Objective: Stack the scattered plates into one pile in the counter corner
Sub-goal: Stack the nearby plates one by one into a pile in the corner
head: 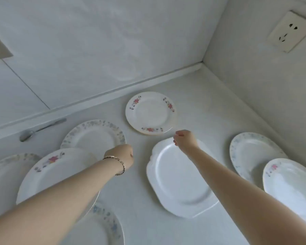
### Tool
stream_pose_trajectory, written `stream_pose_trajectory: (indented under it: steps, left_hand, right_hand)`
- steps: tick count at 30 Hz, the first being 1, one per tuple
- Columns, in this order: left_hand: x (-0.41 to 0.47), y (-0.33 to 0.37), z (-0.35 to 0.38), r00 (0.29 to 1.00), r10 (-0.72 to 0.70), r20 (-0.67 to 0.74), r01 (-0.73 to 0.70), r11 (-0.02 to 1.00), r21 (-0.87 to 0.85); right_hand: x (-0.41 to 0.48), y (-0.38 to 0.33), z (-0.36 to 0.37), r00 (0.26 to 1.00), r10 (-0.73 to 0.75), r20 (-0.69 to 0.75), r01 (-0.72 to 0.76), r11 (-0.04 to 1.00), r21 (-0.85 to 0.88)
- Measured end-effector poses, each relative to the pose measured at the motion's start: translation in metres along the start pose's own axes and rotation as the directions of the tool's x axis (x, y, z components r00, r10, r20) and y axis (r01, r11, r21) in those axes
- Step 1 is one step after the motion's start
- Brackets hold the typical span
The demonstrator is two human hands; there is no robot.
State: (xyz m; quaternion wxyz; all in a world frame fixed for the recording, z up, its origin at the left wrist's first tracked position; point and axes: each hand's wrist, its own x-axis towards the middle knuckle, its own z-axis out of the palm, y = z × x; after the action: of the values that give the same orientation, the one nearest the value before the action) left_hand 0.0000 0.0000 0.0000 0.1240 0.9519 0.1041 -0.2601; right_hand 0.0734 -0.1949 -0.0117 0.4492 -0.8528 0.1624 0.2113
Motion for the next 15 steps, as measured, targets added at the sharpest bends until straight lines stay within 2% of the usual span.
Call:
stream_pose_trajectory:
  steps: [3, 6, 10, 12, 15]
  left_hand:
    - [0.017, 0.005, 0.002, 1.0, -0.001, 0.017, 0.001, 1.0, -0.013]
    - [0.034, 0.006, 0.007, 0.999, -0.023, 0.029, 0.025, 0.999, -0.046]
    - [0.049, -0.001, 0.016, 1.0, -0.004, 0.031, 0.006, 0.997, -0.077]
    - [0.051, -0.007, 0.018, 0.999, 0.019, 0.035, -0.016, 0.996, -0.083]
    - [0.051, -0.017, 0.02, 0.998, 0.033, 0.051, -0.028, 0.995, -0.098]
  right_hand:
    - [0.036, -0.021, 0.005, 0.997, 0.073, 0.013, -0.074, 0.997, 0.03]
    - [0.075, -0.038, 0.013, 0.972, 0.234, 0.016, -0.233, 0.959, 0.161]
    - [0.105, -0.036, 0.021, 0.942, 0.334, 0.037, -0.326, 0.883, 0.338]
    - [0.106, -0.033, 0.022, 0.933, 0.356, 0.052, -0.34, 0.822, 0.456]
    - [0.1, -0.03, 0.014, 0.957, 0.285, 0.055, -0.261, 0.765, 0.588]
